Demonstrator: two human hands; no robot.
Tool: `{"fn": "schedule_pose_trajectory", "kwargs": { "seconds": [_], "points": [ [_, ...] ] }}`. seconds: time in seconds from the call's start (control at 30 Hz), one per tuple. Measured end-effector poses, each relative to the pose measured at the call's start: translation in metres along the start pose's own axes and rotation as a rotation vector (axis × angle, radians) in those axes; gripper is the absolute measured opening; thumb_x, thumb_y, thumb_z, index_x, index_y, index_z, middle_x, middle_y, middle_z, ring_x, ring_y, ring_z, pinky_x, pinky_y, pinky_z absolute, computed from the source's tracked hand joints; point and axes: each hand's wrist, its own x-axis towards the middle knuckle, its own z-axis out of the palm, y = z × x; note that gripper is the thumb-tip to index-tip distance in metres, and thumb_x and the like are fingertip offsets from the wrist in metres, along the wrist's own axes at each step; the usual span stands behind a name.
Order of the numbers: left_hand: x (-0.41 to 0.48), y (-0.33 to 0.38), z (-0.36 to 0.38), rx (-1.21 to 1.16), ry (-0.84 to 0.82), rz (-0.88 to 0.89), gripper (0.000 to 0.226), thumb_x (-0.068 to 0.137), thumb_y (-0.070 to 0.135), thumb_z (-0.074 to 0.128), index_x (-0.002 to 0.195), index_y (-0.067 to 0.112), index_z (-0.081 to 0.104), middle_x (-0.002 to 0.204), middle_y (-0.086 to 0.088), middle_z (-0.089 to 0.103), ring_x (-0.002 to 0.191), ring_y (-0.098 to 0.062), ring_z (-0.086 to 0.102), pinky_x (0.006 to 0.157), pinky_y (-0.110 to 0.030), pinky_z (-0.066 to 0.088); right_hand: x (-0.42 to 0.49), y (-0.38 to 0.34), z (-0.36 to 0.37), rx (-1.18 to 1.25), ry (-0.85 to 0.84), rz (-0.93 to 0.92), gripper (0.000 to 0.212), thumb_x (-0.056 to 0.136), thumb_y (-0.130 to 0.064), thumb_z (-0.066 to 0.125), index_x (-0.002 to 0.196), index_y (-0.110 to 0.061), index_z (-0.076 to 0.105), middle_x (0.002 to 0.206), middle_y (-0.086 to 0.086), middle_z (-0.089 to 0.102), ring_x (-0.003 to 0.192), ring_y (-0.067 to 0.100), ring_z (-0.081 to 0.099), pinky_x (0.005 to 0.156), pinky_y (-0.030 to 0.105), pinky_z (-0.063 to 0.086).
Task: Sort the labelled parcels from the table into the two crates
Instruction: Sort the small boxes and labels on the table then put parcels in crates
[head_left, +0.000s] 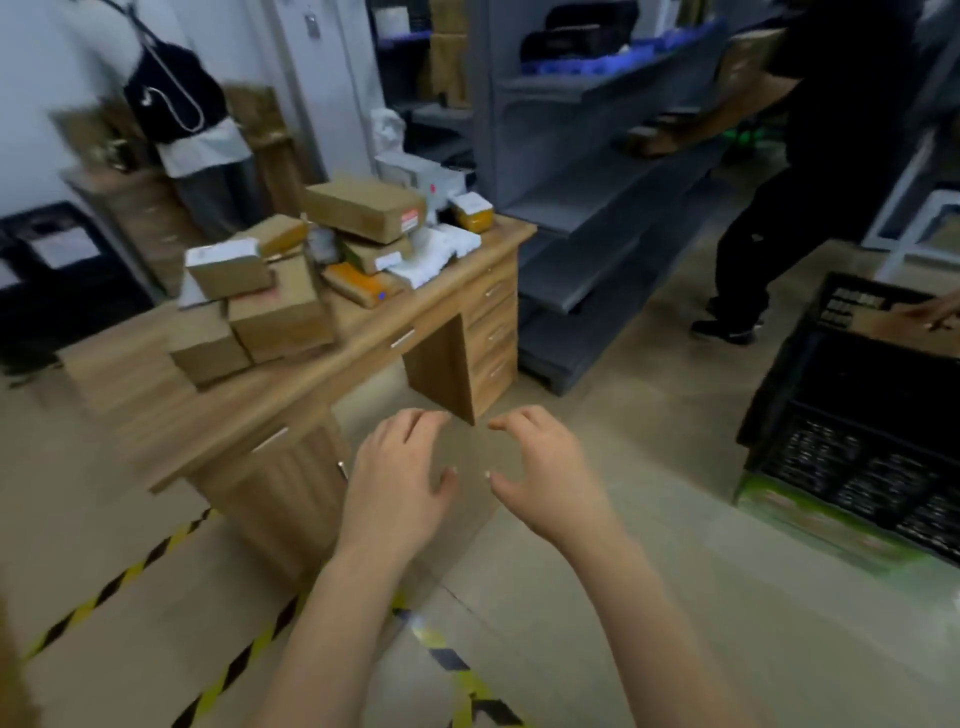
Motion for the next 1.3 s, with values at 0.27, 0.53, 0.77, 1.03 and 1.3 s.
{"fn": "schedule_pose_trajectory", "kwargs": {
  "seconds": [0.27,0.53,0.77,1.03,1.3],
  "points": [
    [0.01,-0.134,-0.045,0.023,0.078,-0.236,0.052,0.075,0.023,0.076,0.123,0.02,0.058,0.115,0.003,0.057,0.108,-0.021,0.053,0.089,-0.036,0.045,0.099,-0.094,0.081,0.052,-0.086,-0.192,0.051,0.084,-0.027,0.071,0.132,-0.024,0.053,0.128,-0.006,0.051,0.122,0.013,0.047,0.105,0.035,0.042],
    [0.039,-0.218,-0.059,0.063,0.128,-0.443,0.041,0.083,0.027,0.068,0.121,0.023,0.056,0.116,0.006,0.053,0.112,-0.017,0.048,0.092,-0.033,0.043,0.19,-0.146,0.136,0.086,-0.193,-0.323,0.049,0.083,-0.028,0.072,0.129,-0.024,0.055,0.127,-0.006,0.052,0.122,0.013,0.047,0.104,0.036,0.042],
    [0.122,-0.279,-0.051,0.086,0.183,-0.549,0.047,0.084,0.029,0.066,0.129,0.023,0.052,0.124,0.006,0.05,0.118,-0.016,0.045,0.099,-0.034,0.04,0.304,-0.165,0.168,0.09,-0.226,-0.413,0.051,0.083,-0.026,0.071,0.131,-0.025,0.054,0.128,-0.009,0.051,0.121,0.01,0.047,0.104,0.034,0.043],
    [0.223,-0.331,-0.036,0.083,0.224,-0.623,0.049,0.086,0.03,0.064,0.133,0.026,0.05,0.123,0.01,0.05,0.117,-0.012,0.044,0.092,-0.027,0.037,0.437,-0.166,0.185,0.087,-0.262,-0.434,0.049,0.086,-0.028,0.07,0.132,-0.027,0.053,0.132,-0.01,0.051,0.124,0.009,0.046,0.102,0.028,0.041],
    [0.284,-0.39,-0.017,0.046,0.207,-0.664,0.049,0.082,0.026,0.068,0.129,0.023,0.054,0.121,0.007,0.054,0.114,-0.016,0.047,0.091,-0.031,0.036,0.511,-0.164,0.22,0.09,-0.301,-0.417,0.047,0.085,-0.027,0.071,0.129,-0.028,0.055,0.127,-0.011,0.051,0.121,0.009,0.046,0.1,0.027,0.042]
  ]
}}
